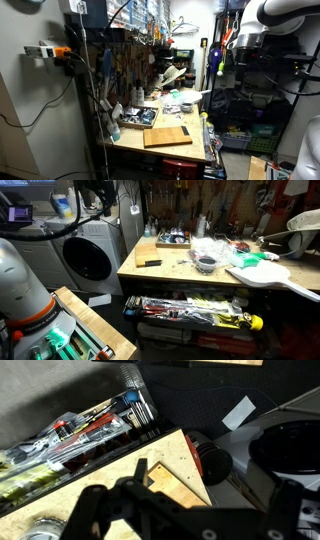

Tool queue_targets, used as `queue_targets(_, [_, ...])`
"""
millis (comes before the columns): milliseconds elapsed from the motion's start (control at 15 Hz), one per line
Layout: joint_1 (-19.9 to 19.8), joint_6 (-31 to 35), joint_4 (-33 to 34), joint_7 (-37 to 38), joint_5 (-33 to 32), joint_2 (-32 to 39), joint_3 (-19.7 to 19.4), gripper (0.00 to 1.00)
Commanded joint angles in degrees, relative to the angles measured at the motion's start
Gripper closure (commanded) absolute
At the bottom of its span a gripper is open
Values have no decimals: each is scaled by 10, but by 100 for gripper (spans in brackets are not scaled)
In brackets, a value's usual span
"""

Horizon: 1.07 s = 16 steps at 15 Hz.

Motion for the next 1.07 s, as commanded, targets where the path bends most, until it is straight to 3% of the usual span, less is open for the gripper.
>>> queue_targets(0, [-7,-1,1,-4,3,2,4,0])
queue_targets(333, [1,108,9,-57,-39,70,-11,0])
queue_targets(600, [15,206,11,-111,-27,141,-28,0])
queue_targets(1000, [-6,329,21,-197,-72,264,-36,0])
